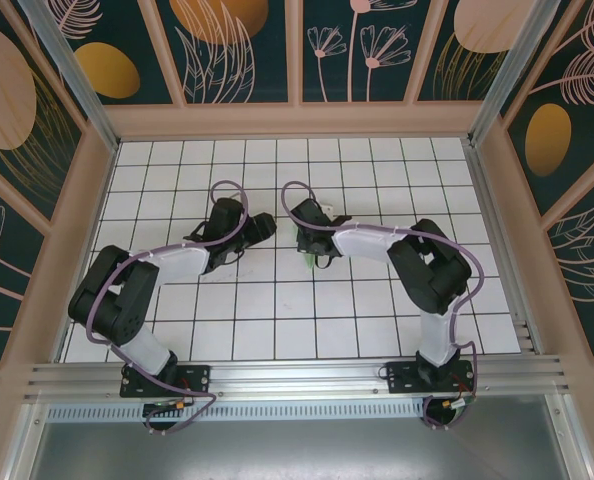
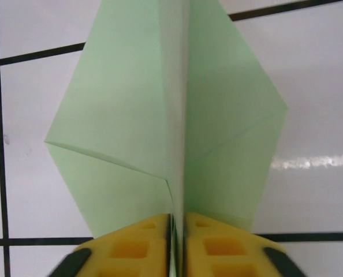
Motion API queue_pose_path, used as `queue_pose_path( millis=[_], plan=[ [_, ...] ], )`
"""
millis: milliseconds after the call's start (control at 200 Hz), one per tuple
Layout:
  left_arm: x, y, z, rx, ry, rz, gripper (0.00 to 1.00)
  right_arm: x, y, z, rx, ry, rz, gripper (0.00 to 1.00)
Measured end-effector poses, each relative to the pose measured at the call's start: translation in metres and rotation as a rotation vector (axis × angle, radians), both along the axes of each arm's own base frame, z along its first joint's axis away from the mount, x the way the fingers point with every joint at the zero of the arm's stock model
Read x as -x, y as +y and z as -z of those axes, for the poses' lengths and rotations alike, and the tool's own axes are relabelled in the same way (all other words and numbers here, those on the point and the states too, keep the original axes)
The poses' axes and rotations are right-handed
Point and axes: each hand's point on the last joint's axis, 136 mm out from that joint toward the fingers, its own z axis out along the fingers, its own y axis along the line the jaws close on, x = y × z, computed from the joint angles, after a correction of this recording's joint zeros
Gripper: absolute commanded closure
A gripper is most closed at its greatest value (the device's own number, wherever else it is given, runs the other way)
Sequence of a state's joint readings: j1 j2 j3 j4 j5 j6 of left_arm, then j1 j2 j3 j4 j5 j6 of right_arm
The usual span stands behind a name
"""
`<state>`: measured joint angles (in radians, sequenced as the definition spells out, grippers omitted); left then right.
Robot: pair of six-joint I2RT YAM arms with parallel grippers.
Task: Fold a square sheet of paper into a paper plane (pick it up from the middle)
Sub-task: Move a paper plane to the center of the table.
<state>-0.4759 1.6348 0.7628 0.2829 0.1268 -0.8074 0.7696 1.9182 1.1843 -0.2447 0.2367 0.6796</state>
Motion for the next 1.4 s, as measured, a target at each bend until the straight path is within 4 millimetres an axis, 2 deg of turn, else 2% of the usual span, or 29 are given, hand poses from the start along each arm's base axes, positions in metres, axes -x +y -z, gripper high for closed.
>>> queue_pose_path(
  millis=[285, 615, 806, 956, 1081, 1236, 1401],
  plan=[
    [0.006, 0.004, 0.009, -0.019, 0.029, -0.004, 0.30, -0.004, 0.006, -0.007, -0.002, -0.014, -0.020, 0.70],
    [0.006, 0.004, 0.010, -0.023, 0.031, -0.002, 0.27, -0.004, 0.005, 0.003, 0.026, 0.010, -0.021, 0.91],
    [0.008, 0.009, 0.014, -0.052, 0.040, -0.013, 0.19, -0.010, 0.005, -0.001, 0.045, -0.004, -0.015, 0.95],
    [0.008, 0.017, 0.018, -0.090, 0.048, -0.038, 0.08, -0.026, 0.003, -0.008, 0.061, -0.040, -0.009, 0.95],
    [0.009, 0.029, 0.012, -0.123, 0.031, -0.075, 0.02, -0.048, -0.003, -0.012, 0.080, -0.072, -0.010, 0.95],
    [0.008, 0.045, 0.001, -0.160, 0.000, -0.132, 0.01, -0.075, -0.008, -0.007, 0.117, -0.100, -0.025, 0.96],
    [0.007, 0.053, -0.004, -0.182, -0.013, -0.161, 0.02, -0.097, -0.010, -0.002, 0.129, -0.109, -0.033, 0.95]
  ],
)
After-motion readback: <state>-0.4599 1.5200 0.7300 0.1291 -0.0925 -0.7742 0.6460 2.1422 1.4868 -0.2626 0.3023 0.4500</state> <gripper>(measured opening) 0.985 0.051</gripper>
